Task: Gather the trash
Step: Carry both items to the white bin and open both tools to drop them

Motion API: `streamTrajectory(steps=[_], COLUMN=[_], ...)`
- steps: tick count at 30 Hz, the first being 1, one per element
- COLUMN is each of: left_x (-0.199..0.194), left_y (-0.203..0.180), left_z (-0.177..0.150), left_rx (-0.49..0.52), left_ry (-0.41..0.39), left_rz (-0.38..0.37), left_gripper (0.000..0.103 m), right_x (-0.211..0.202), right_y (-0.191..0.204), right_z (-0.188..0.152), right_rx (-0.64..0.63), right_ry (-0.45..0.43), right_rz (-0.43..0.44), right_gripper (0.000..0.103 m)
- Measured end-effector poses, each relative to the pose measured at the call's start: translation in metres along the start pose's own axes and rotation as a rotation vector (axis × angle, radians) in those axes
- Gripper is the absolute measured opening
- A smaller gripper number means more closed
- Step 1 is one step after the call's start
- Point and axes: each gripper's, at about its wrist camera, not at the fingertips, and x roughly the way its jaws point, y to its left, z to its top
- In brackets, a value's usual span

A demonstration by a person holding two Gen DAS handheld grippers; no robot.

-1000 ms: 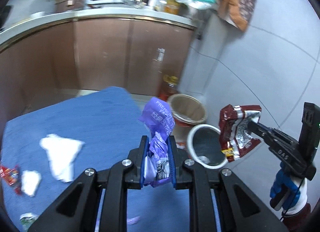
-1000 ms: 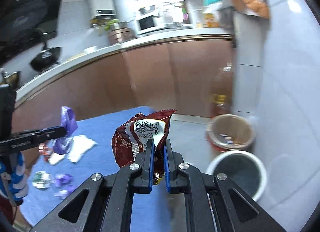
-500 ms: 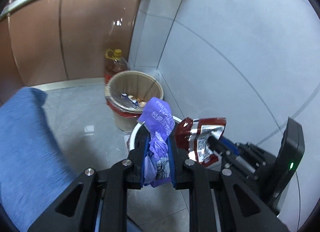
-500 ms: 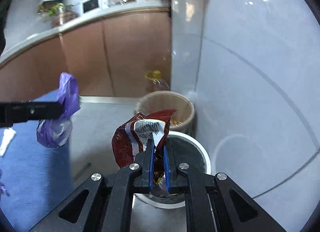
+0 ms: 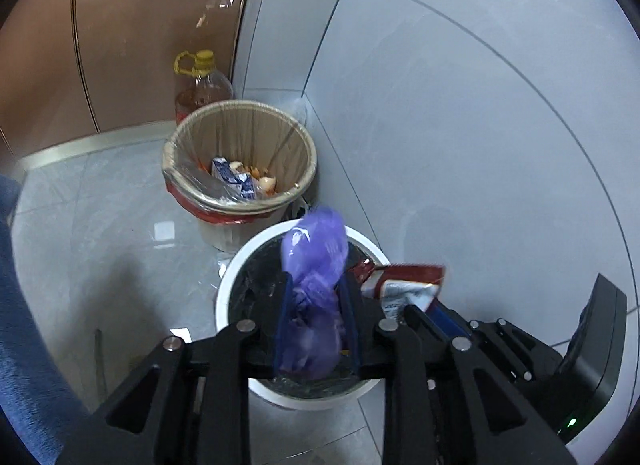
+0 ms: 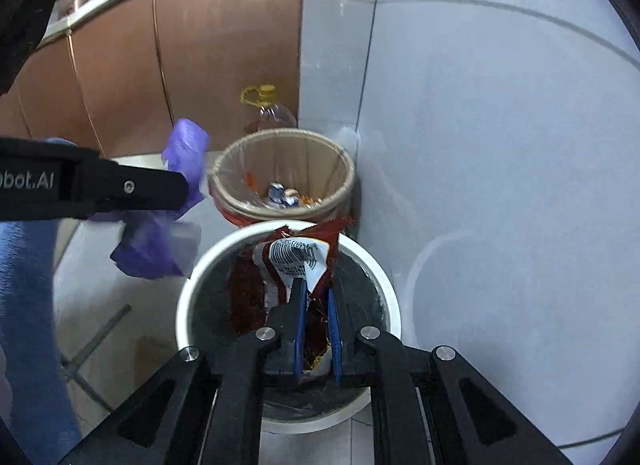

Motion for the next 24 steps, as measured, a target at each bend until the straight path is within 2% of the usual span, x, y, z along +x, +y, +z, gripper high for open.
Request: streamTrajectory(steps=[2,4,8,11,16,19,21,24], left_x=[0.006,0.006,-0.001,-0.015,-0.059,-0.09,-0.112,-0.145], left_y=[0.0,0.001,0.004,0.005,0.007,0.007,0.006,0.004], left_z=[0.0,0.0,-0.003,-0.006,-0.016,-0.029,-0.038,-0.055], left_rx=[0.001,-0.005,-0.016,-0.017,-0.021,-0.023,-0.018,-0.008], left_ry=[0.005,0.004,-0.009,-0.033,-0.103,-0.15,-0.195,-0.246], left_rz=[-0.001,-0.004,-0.011,0.004,0.046,0.073,0.092,0.115], left_gripper=[0.035,0.04,0.041,0.041,0.041,0.041,0.041,0.041], right_x=[0.004,0.005,0.0,-0.011,-0.039,-0.059,-0.073,-0.1], right_y=[-0.003,-0.005,-0.006,-0.006,0.001,0.008,0.013,0.024], right_z=[-0.003,-0.006,-0.01,-0.012,-0.012,-0.013,-0.013,-0.013], right_rx=[0.008,0.012,0.033,0.045,0.072,0.085,0.089,0.086], right_ry=[0.009,0.011,0.009,-0.009,-0.059,-0.1,-0.124,-0.164], right_rz=[-0.004,-0.007,0.007,0.018,0.06,0.078,0.079,0.09], right_gripper=[0.025,0.027,0.03,0.037,0.047,0.057,0.07,0.079])
